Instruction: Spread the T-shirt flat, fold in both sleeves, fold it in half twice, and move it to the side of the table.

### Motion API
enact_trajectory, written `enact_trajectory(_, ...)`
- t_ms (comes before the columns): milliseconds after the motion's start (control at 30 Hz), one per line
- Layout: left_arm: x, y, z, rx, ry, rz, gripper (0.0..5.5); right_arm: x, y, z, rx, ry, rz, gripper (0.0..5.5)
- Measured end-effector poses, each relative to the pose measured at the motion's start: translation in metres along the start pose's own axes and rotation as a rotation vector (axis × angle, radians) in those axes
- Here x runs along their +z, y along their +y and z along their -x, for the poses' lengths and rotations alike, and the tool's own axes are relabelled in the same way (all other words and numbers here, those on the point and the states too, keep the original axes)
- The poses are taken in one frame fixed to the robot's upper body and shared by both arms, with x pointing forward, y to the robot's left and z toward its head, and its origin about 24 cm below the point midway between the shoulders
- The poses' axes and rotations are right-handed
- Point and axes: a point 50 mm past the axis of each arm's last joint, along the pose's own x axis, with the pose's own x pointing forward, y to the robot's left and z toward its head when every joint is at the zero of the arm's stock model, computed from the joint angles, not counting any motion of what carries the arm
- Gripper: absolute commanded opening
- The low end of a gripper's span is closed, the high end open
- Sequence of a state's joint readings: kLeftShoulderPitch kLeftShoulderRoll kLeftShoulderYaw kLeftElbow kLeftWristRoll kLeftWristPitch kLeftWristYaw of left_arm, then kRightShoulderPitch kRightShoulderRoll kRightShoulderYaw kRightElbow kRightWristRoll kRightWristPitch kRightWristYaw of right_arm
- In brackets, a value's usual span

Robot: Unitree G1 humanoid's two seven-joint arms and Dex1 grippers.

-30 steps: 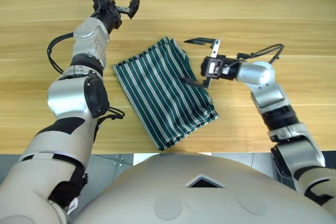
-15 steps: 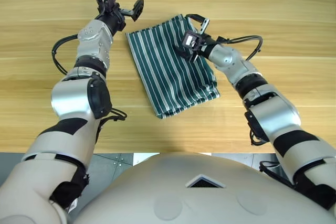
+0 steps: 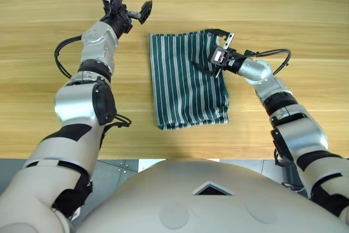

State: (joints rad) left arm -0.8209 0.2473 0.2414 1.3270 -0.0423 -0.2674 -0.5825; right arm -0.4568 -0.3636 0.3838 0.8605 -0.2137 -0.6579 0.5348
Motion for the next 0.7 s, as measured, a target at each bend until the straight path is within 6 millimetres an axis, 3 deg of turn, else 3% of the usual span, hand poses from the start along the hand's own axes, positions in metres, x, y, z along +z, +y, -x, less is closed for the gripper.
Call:
enact_trajectory(200, -0.002, -0.009, 0.002, -0.133, -0.029, -0.078, 5.38, 0.0, -0.005, 0.012, -0.028, 0.014, -0.005, 5.4)
enact_trajectory(367, 0.004, -0.017, 0.016, -0.403, -0.178, -0.121, 5.38, 0.015, -0.036, 0.026, -0.226, -0.064, -0.009, 5.4)
enact_trajectory(433, 0.006, -0.017, 0.024, -0.482, -0.223, -0.142, 5.38, 0.021, -0.038, 0.033, -0.249, -0.103, -0.022, 5.4)
enact_trajectory(533, 0.001, -0.016, 0.037, -0.565, -0.254, -0.182, 5.38, 0.019, -0.022, 0.056, -0.129, -0.111, -0.062, 5.4)
enact_trajectory(700, -0.002, -0.018, 0.04, -0.604, -0.252, -0.201, 5.38, 0.014, 0.015, 0.099, 0.126, -0.062, -0.118, 5.4)
